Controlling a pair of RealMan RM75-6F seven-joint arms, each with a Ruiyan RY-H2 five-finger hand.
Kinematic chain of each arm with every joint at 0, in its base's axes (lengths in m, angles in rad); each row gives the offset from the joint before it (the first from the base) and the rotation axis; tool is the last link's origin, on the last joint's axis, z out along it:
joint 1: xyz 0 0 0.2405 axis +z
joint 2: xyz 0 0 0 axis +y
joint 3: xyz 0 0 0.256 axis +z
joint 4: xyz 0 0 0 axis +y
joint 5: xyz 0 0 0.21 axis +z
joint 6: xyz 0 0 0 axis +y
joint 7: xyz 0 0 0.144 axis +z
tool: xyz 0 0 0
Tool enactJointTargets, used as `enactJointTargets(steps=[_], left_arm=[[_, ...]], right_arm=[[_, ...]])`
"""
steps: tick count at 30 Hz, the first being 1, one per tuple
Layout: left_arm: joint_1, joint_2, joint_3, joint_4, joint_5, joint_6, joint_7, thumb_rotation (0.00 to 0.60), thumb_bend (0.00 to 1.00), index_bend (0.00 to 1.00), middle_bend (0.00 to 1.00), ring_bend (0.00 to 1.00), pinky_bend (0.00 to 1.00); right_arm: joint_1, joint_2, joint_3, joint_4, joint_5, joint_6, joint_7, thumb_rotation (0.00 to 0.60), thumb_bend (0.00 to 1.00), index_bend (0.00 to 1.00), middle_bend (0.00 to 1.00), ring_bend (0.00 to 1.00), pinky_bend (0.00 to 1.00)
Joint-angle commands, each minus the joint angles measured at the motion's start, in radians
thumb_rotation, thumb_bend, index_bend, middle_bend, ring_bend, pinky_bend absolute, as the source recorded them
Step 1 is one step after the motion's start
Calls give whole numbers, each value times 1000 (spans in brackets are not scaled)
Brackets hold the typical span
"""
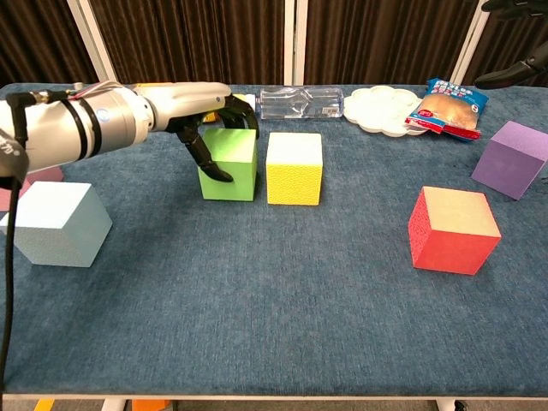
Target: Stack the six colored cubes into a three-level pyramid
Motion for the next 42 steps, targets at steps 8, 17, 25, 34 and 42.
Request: enactJointTargets(steps=[8,17,25,34,42], left_arm=[[-35,-2,-9,10,-19,-34,16,600,140,294,434,273,55],[-58,-1,-11,15,-33,-61,16,600,140,288,429,272,55],[-71,-7,-11,20,-47,-71,11,600,140,263,428,273,55],[-83,-18,-9,31,-58,-78,10,600,140,255,426,273,55],[-88,-33,0,47,-60,-72,19,600,140,255,424,273,55]], right_arm=[[-2,1,-3,5,3,3,8,600,75,0,49,0,0],[0,3,-2,7,6,3,7,600,75,0,50,0,0],[0,1,-3,12,10,3,11,600,75,0,49,0,0],[1,0,-5,20,10,-1,19,600,75,0,50,0,0],[1,0,-6,25,9,-3,28,600,76,0,50,0,0]])
